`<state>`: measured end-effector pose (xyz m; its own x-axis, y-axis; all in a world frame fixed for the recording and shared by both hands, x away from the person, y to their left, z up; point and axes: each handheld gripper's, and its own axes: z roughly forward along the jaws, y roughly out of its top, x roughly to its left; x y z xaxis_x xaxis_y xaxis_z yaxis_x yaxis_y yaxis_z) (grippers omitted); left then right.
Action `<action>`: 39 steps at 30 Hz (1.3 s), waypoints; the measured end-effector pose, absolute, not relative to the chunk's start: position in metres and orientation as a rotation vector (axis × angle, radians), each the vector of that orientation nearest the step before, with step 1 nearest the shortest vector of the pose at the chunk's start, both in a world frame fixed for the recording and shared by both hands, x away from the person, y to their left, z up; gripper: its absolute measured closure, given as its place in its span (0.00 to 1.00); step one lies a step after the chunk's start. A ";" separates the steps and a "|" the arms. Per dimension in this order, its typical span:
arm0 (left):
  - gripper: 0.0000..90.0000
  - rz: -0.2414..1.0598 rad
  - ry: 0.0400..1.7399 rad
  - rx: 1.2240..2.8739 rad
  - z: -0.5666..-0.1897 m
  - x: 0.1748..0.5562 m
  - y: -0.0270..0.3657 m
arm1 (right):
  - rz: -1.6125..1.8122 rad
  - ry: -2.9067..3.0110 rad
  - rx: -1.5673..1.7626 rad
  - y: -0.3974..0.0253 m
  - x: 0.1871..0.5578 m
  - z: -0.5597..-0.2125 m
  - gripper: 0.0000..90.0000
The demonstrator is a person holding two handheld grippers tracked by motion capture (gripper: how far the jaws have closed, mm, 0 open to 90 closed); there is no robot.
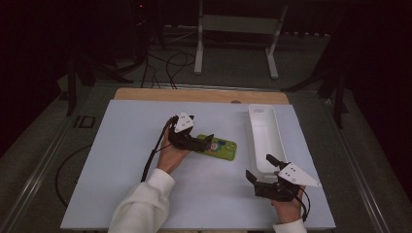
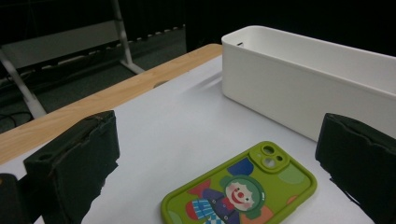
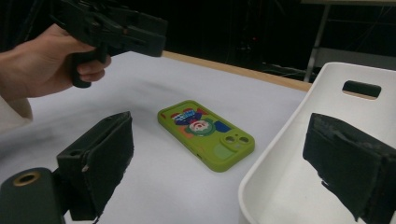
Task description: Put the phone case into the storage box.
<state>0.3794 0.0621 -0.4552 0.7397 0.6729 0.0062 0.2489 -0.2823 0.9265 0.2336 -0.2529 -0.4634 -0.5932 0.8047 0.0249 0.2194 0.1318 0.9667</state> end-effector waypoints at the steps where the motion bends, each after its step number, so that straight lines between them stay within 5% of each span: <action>1: 0.00 0.485 0.715 1.854 -0.456 0.381 0.061 | 1.484 1.898 0.983 -0.253 0.233 -0.463 0.10; 29: 0.11 0.450 0.850 1.884 -0.480 0.417 0.044 | 1.484 1.879 0.985 -0.256 0.232 -0.461 0.10; 39: 0.34 0.492 0.878 1.946 -0.487 0.421 0.032 | 1.486 1.877 0.984 -0.256 0.232 -0.461 0.10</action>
